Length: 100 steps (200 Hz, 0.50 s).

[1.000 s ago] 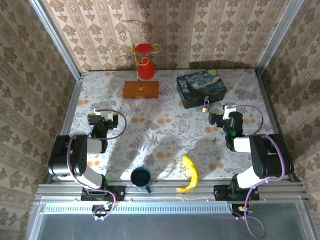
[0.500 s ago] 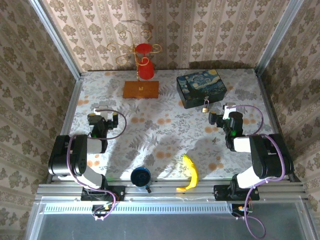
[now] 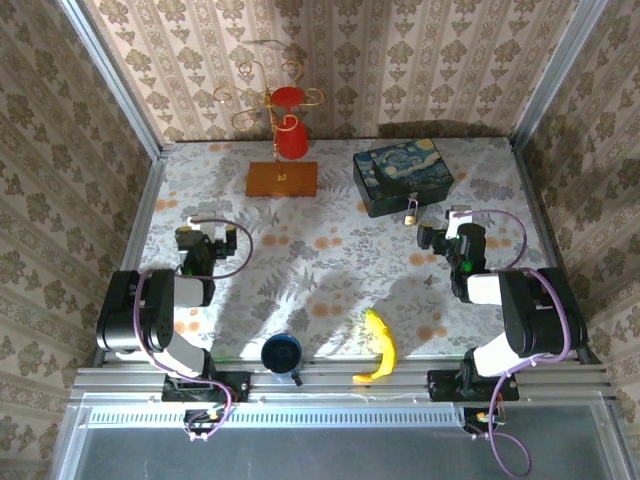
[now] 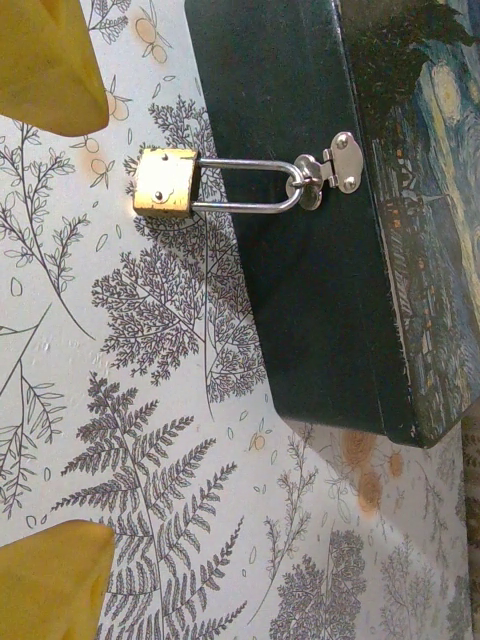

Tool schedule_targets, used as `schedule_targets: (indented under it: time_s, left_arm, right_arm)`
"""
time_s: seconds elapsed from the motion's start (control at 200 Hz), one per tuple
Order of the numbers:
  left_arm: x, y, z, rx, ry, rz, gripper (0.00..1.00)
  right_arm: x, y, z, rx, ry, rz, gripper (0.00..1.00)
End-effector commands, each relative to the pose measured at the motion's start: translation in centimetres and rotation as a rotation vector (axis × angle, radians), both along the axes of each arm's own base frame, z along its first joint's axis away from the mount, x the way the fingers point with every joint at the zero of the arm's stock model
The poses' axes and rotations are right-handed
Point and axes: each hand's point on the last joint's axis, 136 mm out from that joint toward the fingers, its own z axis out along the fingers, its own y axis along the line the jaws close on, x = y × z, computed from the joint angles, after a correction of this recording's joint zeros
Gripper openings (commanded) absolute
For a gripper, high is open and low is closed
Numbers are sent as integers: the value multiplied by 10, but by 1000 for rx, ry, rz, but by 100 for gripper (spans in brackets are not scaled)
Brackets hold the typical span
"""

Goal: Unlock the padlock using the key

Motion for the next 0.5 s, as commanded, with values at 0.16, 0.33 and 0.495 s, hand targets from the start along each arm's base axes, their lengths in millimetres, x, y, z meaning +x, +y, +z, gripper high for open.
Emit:
schedule_targets:
  time_s: [0.16,0.33,0.495]
  left_arm:
    - [3,-3,31,-27,-35,-26,100]
    - [-9,2,69,-41,-85,16,100]
    - [-18,-12,111,-196,-110,25,100]
  right_arm:
    - [6,0,37,-13,-27,6,100]
    - [-3,-13,57,1,-23,-75,100]
    - [-2,-24,78,64,72,-179,100]
